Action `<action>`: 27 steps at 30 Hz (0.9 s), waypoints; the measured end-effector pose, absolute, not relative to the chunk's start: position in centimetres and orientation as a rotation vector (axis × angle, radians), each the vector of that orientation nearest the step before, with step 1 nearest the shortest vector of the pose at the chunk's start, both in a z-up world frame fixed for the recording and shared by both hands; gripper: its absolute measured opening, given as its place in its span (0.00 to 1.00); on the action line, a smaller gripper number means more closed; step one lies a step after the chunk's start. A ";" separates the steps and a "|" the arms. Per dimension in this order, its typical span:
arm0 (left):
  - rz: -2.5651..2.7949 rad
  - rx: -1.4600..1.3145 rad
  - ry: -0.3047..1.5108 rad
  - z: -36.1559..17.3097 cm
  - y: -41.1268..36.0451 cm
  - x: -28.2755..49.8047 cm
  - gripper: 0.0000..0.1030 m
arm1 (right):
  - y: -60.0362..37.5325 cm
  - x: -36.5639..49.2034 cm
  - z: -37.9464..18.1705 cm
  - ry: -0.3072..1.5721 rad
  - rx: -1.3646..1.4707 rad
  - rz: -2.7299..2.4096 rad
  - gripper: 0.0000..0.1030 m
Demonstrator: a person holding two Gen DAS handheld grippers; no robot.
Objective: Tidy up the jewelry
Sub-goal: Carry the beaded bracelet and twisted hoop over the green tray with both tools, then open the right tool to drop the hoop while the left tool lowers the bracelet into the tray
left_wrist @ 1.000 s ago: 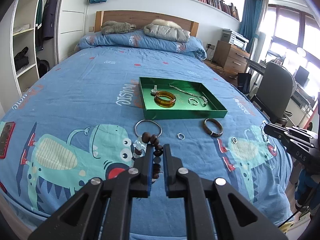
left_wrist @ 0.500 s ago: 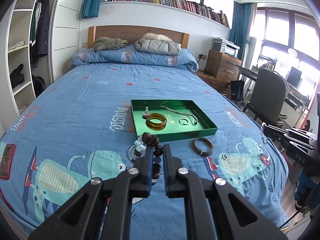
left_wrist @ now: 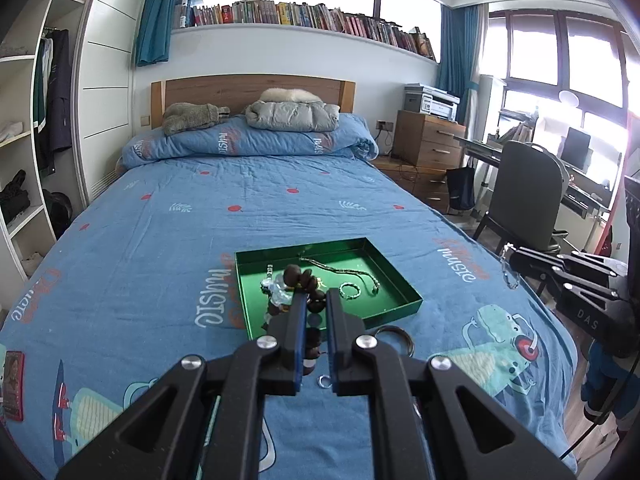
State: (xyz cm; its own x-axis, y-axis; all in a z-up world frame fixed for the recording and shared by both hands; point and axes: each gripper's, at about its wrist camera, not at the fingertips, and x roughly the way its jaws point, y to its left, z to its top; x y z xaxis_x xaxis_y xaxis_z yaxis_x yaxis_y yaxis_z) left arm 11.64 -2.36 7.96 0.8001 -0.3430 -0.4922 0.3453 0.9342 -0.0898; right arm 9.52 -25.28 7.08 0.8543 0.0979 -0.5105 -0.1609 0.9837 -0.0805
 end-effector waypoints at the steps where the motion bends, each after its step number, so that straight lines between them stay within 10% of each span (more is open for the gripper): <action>1: -0.375 0.009 0.528 8.0 -2.9 12.4 0.08 | -25.4 10.1 7.3 0.526 -0.121 0.134 0.03; 27: -0.476 0.055 0.791 -7.0 -15.8 31.9 0.08 | -29.4 29.6 -7.2 0.760 -0.062 0.144 0.03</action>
State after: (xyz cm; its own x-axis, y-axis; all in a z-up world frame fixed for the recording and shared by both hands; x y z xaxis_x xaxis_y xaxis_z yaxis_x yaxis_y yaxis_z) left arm 31.89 -15.83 -6.96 0.6036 -0.3908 -0.6949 0.4312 0.8932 -0.1277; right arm 29.56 -29.39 -7.17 0.7154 0.1074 -0.6904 -0.1521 0.9884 -0.0038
